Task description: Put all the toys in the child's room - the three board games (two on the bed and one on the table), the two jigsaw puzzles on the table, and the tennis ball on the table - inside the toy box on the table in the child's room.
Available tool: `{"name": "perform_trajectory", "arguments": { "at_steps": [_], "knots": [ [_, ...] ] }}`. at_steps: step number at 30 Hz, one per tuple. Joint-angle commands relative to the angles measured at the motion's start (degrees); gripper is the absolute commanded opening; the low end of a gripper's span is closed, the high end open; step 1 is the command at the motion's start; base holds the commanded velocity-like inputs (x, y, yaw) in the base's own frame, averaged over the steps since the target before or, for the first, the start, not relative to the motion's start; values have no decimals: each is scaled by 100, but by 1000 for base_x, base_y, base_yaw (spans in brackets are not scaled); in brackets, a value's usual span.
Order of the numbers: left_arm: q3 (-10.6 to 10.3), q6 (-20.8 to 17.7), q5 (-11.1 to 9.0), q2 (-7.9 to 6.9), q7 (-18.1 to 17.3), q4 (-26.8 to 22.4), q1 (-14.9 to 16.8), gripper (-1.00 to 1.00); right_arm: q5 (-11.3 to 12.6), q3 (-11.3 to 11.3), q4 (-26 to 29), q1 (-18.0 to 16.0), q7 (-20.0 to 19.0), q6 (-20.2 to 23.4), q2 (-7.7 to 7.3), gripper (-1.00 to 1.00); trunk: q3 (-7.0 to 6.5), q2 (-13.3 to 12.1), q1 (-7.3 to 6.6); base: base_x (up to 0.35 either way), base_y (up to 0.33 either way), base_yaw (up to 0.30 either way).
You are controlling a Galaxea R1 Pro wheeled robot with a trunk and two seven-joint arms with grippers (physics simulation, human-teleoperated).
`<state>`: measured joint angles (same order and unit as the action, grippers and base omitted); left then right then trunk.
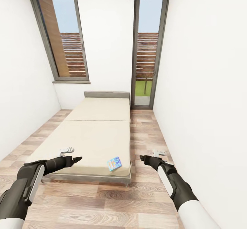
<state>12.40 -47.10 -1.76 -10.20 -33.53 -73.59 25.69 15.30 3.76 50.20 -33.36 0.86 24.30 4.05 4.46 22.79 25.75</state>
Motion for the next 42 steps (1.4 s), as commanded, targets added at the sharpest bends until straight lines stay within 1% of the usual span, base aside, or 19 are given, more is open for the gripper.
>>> {"name": "perform_trajectory", "arguments": {
  "at_steps": [1,42],
  "knots": [
    [8,-45,-17,1,-13,-4,6,100,22,2,8,-4,12,25,0,100,13,13,4,0,-6,-5],
    [8,-45,-17,1,-10,-6,6,100,30,2,17,-4,11,22,0,100,13,13,4,0,10,0]
  ]
}}
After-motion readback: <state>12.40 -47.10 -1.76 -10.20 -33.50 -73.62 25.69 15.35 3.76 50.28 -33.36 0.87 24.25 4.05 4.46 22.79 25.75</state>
